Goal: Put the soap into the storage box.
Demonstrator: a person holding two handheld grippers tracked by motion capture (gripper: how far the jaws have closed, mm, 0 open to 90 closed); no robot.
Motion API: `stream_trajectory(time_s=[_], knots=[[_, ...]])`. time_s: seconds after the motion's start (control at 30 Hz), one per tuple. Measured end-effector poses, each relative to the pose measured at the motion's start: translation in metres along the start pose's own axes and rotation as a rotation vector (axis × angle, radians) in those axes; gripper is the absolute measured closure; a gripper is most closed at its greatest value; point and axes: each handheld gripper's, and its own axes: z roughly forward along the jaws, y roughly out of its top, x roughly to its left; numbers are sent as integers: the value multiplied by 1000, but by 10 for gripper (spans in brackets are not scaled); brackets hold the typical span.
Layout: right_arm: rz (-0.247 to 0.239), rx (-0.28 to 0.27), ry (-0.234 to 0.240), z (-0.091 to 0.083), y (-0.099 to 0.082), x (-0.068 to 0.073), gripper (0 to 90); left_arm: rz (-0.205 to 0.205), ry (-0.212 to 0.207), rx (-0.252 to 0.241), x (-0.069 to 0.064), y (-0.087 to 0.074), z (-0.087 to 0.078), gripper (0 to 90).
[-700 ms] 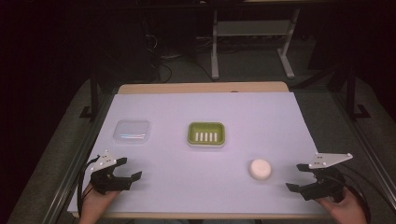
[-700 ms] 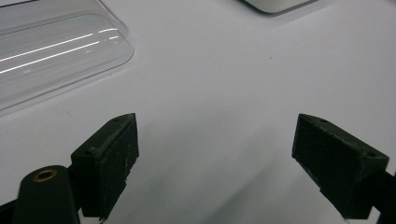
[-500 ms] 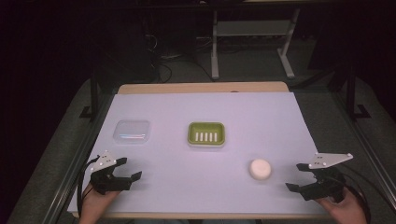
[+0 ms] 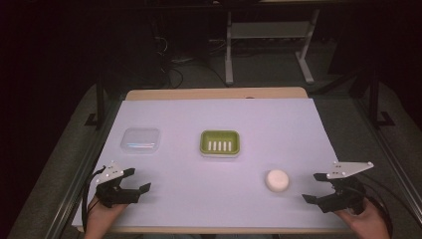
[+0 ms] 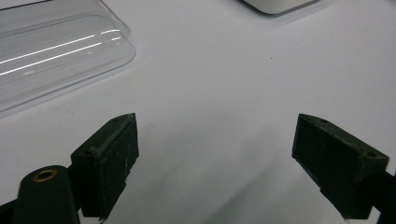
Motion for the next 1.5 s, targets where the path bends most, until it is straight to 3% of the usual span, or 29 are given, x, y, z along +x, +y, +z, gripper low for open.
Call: stream_trajectory(time_s=[0.4,1.03,1.5], knots=[[-47,23,27,9,21,1,159,5,7,4,1,-1,-2,144],[-51,56,48,14,34,0,151,9,9,-1,1,-1,-3,144],[-80,83,63,24,47,0,147,5,7,-4,0,-1,-3,144]])
